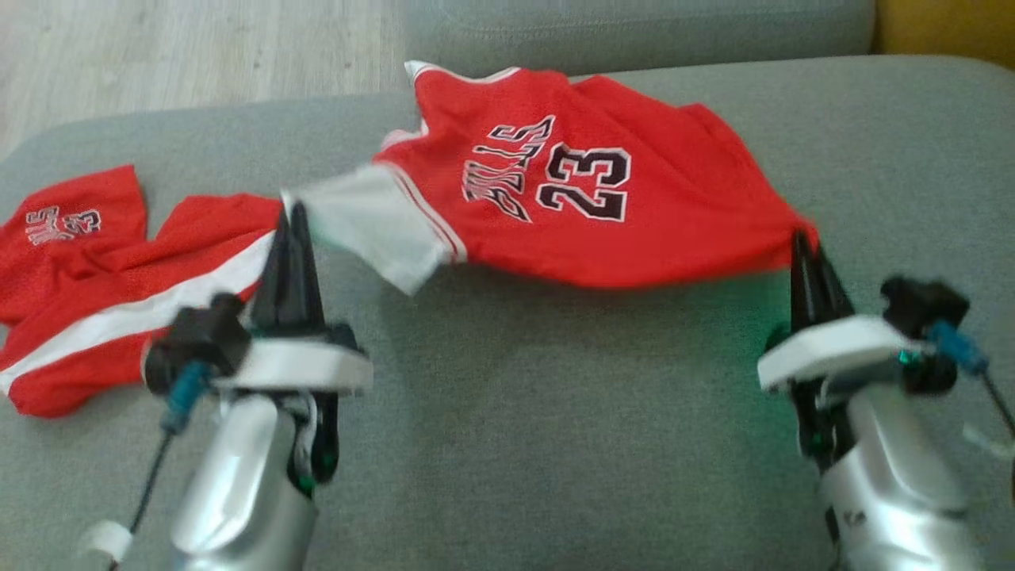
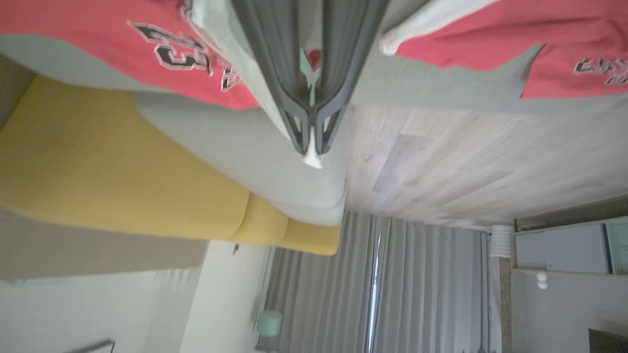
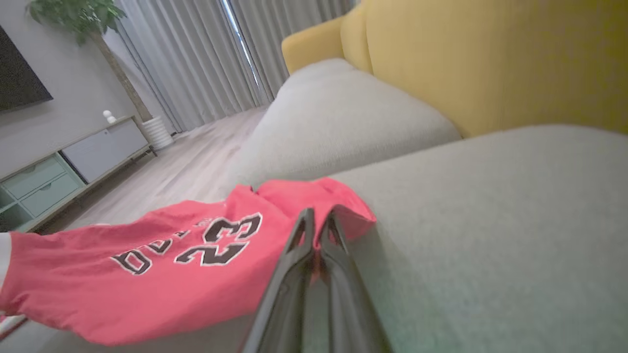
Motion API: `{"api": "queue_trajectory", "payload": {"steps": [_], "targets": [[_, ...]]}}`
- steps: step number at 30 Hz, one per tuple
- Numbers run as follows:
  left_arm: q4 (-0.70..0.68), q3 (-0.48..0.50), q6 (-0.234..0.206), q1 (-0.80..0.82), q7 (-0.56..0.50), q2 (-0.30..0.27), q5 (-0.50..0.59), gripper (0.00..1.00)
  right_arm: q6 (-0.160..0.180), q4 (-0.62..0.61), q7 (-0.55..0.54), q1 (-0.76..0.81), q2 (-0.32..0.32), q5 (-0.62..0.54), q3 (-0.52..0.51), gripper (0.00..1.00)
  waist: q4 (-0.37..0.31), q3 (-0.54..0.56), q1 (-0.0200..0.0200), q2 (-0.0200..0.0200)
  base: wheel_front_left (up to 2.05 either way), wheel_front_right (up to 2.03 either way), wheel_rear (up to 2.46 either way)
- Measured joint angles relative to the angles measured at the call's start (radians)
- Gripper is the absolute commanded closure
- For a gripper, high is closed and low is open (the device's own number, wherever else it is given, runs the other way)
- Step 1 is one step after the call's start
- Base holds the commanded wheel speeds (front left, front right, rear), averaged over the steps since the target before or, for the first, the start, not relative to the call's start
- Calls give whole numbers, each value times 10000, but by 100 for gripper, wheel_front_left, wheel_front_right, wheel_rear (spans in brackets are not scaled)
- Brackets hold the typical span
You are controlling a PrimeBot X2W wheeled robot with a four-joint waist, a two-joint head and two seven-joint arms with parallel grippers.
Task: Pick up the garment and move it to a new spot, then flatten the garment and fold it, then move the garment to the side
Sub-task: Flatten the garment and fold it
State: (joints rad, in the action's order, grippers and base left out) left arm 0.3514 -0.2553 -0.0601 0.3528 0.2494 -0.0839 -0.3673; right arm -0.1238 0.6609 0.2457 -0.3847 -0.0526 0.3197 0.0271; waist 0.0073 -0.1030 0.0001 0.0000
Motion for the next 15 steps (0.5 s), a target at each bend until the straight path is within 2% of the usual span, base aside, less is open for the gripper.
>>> {"api": "queue_trajectory", "payload": {"steps": [5,10,15], "targets": [[-1187,403,176,1105,2,127,-533,100,0,-1985,-836,-876,-104,-571,10,100,-134,340,0,0,0,0,0],[-2322,654,247,2733,25,228,-731,100,0,-4098,-1714,-2356,-681,-468,372,100,-327,679,0,0,0,0,0],[-3430,792,128,4064,-832,194,-907,100,0,-5622,-2778,-3112,-1243,-393,959,100,-559,966,-1,0,0,0,0]]}}
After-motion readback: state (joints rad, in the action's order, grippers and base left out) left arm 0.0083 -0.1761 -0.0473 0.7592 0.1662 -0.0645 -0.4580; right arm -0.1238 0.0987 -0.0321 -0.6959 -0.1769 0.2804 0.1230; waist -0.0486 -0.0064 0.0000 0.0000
